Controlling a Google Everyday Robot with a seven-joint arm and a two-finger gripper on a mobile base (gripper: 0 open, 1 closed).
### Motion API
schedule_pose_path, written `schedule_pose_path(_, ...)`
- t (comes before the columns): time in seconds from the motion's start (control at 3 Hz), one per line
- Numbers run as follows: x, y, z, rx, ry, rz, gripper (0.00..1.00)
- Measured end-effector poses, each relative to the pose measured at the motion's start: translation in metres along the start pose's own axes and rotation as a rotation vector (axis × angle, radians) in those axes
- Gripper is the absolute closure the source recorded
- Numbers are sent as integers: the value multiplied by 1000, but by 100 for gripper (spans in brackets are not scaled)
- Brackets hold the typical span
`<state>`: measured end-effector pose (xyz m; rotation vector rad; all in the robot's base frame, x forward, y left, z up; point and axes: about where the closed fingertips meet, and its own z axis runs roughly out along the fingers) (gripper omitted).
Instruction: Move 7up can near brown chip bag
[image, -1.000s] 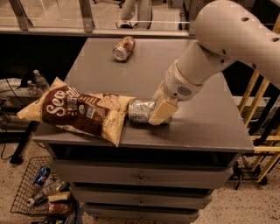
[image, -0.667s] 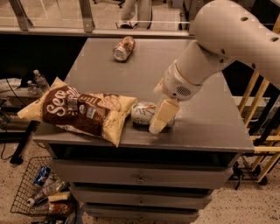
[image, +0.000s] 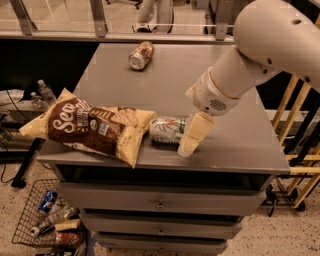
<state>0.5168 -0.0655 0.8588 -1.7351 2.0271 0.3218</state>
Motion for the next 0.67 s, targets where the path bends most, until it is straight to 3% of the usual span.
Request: schedule_pose_path(0.67, 56, 5, -48, 149, -16, 86, 0)
